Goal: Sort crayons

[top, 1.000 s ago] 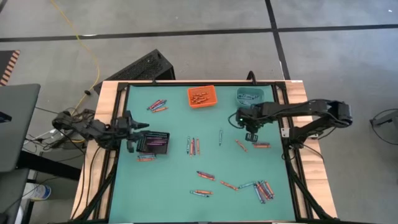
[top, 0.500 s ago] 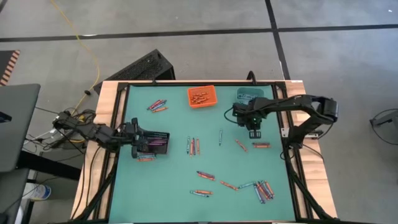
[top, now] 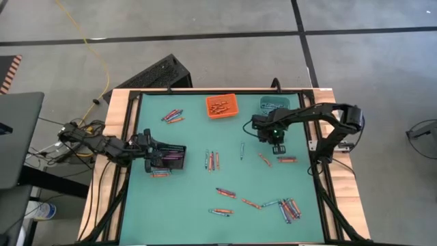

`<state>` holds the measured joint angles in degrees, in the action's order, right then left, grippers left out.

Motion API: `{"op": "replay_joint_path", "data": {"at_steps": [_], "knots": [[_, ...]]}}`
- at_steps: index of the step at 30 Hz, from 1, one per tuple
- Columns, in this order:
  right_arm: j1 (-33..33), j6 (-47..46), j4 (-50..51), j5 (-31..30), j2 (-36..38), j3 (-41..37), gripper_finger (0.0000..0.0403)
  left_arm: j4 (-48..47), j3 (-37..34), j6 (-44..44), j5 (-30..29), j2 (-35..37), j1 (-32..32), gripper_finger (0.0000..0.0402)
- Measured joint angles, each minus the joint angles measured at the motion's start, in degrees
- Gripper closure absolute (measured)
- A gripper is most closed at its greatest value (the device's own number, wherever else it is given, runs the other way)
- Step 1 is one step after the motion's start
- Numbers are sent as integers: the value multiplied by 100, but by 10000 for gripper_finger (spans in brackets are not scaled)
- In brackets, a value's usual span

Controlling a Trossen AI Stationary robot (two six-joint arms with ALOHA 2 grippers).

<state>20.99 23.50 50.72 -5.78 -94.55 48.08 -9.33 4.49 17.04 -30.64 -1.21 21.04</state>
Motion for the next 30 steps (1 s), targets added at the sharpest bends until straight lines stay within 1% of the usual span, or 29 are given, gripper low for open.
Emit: {"op": "replay_joint_path", "data": {"at_steps": [2,3,8,11,15,19,23,26,30], "knots": [[0,21,-35,55,4,-3,386,-3,0,-1,0,0,0,274],[0,19,-35,57,14,-5,393,-4,0,-2,-1,0,0,274],[-72,41,70,8,317,-16,397,-10,0,-2,1,0,0,274],[-114,56,233,-89,753,133,400,-12,0,-4,24,0,0,274],[-20,302,360,-693,1344,275,400,-14,0,-3,27,0,0,274],[342,940,-14,-1040,1765,434,400,-14,-2,-4,26,0,-1,274],[860,1508,-664,-1319,1782,525,401,-14,-2,-4,25,0,0,274],[1252,1828,-912,-1378,1641,550,401,-14,-4,0,25,0,0,274],[1542,1821,-1088,-1392,1355,550,398,-15,-4,2,25,0,0,274]]}}
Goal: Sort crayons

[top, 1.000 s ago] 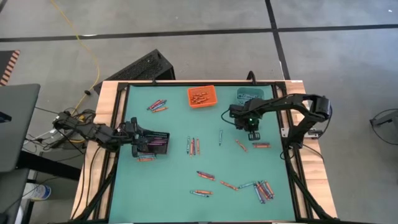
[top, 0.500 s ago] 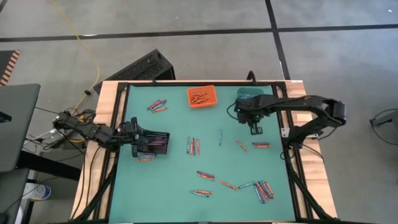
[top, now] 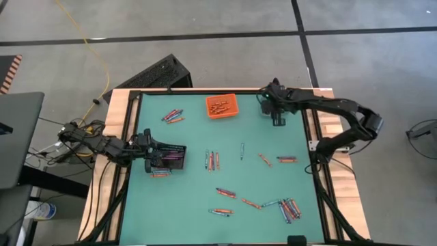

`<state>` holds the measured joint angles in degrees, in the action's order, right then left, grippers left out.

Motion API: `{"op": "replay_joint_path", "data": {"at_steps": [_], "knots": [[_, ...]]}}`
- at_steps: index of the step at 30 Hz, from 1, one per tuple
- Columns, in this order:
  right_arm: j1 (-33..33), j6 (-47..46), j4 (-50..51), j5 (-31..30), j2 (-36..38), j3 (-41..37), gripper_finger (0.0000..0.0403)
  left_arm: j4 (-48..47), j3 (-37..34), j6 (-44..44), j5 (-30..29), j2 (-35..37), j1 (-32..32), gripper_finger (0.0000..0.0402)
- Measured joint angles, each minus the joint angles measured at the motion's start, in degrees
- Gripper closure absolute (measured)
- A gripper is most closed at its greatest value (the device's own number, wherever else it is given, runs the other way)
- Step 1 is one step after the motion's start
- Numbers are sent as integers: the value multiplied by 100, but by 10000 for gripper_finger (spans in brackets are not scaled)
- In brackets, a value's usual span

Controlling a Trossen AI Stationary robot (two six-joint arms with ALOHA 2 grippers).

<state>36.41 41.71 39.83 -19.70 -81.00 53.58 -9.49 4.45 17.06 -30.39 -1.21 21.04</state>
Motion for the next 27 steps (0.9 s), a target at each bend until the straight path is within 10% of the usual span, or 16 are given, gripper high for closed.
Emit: {"op": "replay_joint_path", "data": {"at_steps": [16,27], "knots": [[-64,-191,-276,-765,-374,-2,327,-1,-2,11,1,0,0,274],[-1154,-3016,1893,-871,32,704,322,-1,-4,12,0,0,0,274]]}}
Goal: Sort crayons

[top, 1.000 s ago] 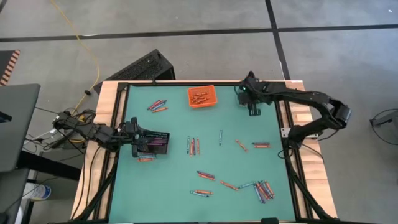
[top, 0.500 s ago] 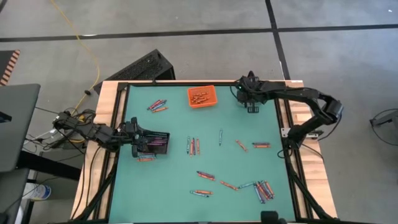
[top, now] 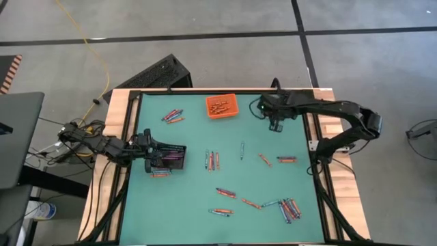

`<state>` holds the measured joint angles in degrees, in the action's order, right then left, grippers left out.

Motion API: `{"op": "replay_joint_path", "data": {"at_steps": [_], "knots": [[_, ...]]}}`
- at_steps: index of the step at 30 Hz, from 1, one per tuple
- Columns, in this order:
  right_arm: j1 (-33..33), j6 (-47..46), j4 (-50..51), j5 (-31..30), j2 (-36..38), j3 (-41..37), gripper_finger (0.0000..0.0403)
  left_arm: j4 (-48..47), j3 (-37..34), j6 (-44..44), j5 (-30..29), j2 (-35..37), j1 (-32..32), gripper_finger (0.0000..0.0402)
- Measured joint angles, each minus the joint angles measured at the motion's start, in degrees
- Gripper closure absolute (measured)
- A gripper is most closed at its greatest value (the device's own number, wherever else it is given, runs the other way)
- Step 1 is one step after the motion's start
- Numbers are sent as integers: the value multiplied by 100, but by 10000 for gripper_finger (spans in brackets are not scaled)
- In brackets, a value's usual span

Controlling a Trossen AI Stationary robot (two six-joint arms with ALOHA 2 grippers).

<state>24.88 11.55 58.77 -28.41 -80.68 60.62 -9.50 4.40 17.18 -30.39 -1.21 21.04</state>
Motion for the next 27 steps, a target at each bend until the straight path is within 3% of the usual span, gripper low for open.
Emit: {"op": "replay_joint_path", "data": {"at_steps": [2,4,8,16,27], "knots": [[-320,-1487,339,281,13,112,321,0,0,-1,0,0,0,274],[-650,-2714,641,939,13,176,321,0,0,0,0,0,0,274],[-1481,-3906,735,2205,15,65,321,-2,0,1,0,0,-2,274],[-2826,-4390,-125,2428,-27,-481,321,-2,0,-1,2,0,0,274],[-2948,-4815,-1536,2410,-29,-1393,321,-2,0,-1,0,-2,0,274]]}}
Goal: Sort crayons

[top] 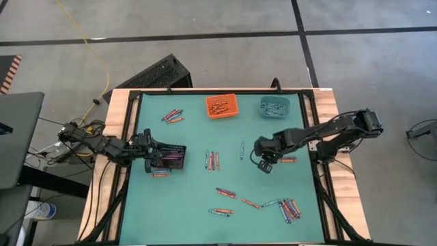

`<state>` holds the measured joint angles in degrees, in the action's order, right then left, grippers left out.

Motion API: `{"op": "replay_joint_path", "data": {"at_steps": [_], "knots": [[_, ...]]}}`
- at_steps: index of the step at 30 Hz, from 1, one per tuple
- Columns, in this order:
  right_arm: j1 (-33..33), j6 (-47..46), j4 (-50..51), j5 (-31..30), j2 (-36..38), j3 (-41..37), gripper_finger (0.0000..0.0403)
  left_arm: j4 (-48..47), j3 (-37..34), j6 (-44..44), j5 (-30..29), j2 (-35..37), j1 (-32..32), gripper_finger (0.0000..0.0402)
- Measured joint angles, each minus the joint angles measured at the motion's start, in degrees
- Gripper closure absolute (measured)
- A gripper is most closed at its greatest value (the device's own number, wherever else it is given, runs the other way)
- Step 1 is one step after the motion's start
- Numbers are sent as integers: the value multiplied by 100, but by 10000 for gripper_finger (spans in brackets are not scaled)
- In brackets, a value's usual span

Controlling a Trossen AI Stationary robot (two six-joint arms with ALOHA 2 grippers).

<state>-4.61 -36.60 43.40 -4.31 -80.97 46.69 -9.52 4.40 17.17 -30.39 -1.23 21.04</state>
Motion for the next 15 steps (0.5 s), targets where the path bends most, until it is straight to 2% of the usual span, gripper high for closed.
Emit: {"op": "replay_joint_path", "data": {"at_steps": [15], "knots": [[101,-158,-814,9,0,-593,321,0,0,0,1,0,0,274]]}}
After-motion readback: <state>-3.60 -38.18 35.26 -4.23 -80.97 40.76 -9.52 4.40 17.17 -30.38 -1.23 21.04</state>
